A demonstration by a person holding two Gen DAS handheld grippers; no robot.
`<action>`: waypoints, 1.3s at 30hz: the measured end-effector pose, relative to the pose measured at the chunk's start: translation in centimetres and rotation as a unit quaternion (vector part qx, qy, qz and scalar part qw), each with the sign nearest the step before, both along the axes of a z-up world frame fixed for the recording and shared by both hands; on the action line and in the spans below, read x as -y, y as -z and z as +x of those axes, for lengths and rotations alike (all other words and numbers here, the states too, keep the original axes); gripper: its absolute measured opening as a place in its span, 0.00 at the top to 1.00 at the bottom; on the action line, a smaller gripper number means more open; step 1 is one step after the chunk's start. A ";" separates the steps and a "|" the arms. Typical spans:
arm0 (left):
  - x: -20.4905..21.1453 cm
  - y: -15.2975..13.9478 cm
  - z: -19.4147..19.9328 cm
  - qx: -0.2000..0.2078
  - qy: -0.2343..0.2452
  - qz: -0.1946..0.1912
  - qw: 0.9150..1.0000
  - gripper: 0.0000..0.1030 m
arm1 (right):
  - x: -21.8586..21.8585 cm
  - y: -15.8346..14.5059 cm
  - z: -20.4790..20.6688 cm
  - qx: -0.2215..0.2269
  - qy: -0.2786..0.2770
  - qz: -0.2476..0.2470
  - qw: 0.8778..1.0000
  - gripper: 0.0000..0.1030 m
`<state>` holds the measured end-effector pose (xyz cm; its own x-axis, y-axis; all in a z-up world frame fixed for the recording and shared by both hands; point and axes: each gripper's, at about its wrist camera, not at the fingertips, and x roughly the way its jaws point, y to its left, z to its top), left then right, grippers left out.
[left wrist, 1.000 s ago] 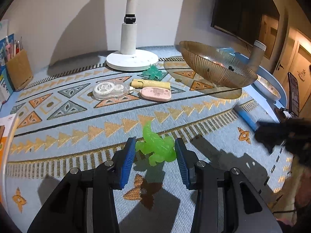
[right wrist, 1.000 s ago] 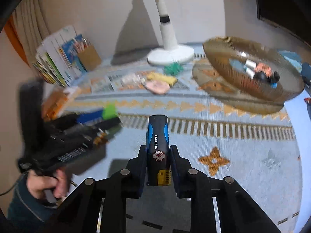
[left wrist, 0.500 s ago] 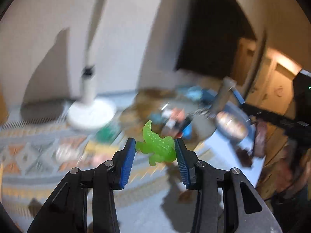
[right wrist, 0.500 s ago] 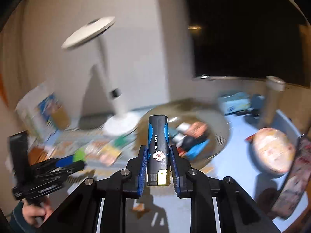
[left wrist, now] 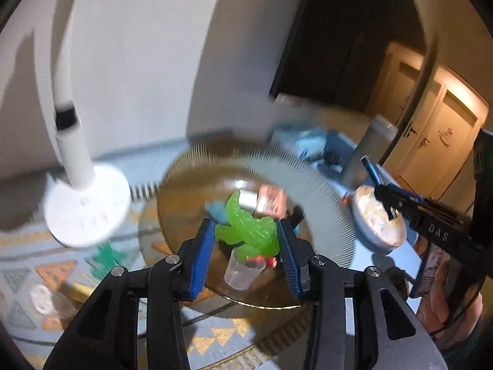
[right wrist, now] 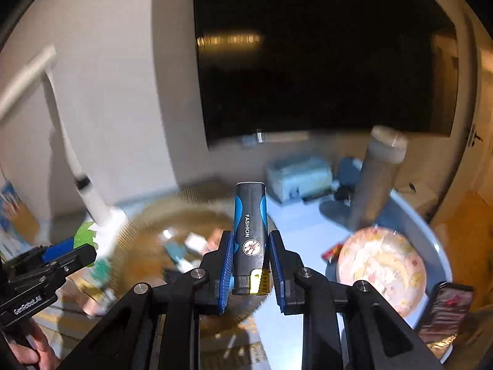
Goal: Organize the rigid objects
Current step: 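Carry the frog toy and lighter into the amber bowl and open both grippers, then move both open grippers back from the bowl to the remaining objects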
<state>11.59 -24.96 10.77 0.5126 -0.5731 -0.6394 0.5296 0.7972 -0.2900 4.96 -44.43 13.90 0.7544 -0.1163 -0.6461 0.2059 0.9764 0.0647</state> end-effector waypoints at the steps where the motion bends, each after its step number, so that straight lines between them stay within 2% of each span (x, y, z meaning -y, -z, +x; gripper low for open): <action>1: 0.2 0.8 0.4 -0.008 -0.001 -0.001 1.000 0.62 | 0.2 1.1 0.6 -0.015 -0.003 0.010 1.000 0.78; 7: 1.9 3.1 1.8 -0.019 0.012 0.024 0.999 0.62 | 0.8 4.5 2.6 -0.068 0.013 0.008 0.998 0.78; 9: 2.3 3.1 1.9 -0.021 0.021 0.022 0.999 0.52 | 0.9 4.6 3.0 -0.072 0.018 0.001 0.997 0.76; 10: 2.2 2.8 1.8 -0.020 0.019 0.024 0.999 0.34 | 1.0 4.7 3.3 -0.076 0.026 -0.002 0.997 0.60; 11: 2.2 2.4 1.7 -0.015 0.010 0.026 1.000 0.19 | 1.2 4.5 3.3 -0.075 0.033 0.000 0.997 0.37; 12: 1.8 1.8 1.3 -0.003 0.001 0.022 1.000 0.17 | 1.5 4.2 3.1 -0.064 0.040 0.006 0.997 0.30; 13: 1.3 1.1 0.9 0.008 -0.001 0.011 1.000 0.17 | 1.9 3.6 2.5 -0.045 0.047 0.010 0.998 0.27; 15: 0.2 -0.1 0.1 0.016 0.002 -0.006 1.000 0.17 | 2.2 2.4 1.6 -0.027 0.053 0.010 0.998 0.27; 20: -3.1 -2.5 -2.0 0.008 -0.009 -0.044 0.999 0.16 | 1.8 0.0 -0.5 -0.009 0.048 0.033 0.998 0.27; 23: -5.3 -4.1 -4.3 0.023 -0.016 -0.046 0.999 0.16 | 0.4 -1.1 -1.8 -0.006 0.029 0.049 0.998 0.27; 27: -8.8 -6.4 -7.9 0.059 -0.032 -0.039 0.997 0.14 | -3.1 -3.1 -4.4 0.013 -0.015 0.059 0.998 0.27; 30: -11.7 -8.1 -10.5 0.081 -0.050 -0.042 0.995 0.13 | -6.1 -4.5 -6.3 0.029 -0.038 0.049 0.998 0.27; 31: -12.6 -8.7 -11.2 0.088 -0.056 -0.045 0.994 0.12 | -6.9 -4.8 -6.7 0.032 -0.045 0.047 0.997 0.26; 34: -15.4 -10.4 -13.4 0.105 -0.071 -0.055 0.990 0.01 | -9.5 -5.8 -8.1 0.042 -0.066 0.045 0.996 0.19; 39: -20.1 -12.6 -16.9 0.139 -0.109 -0.093 0.980 0.01 | -13.8 -7.0 -10.2 0.055 -0.107 0.034 0.992 0.19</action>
<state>-5.31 -4.83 23.37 0.7751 -0.5244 -0.3525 0.4322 0.8470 -0.3096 -5.25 -30.60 20.88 0.8241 0.0941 -0.5586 -0.0168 0.9897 0.1420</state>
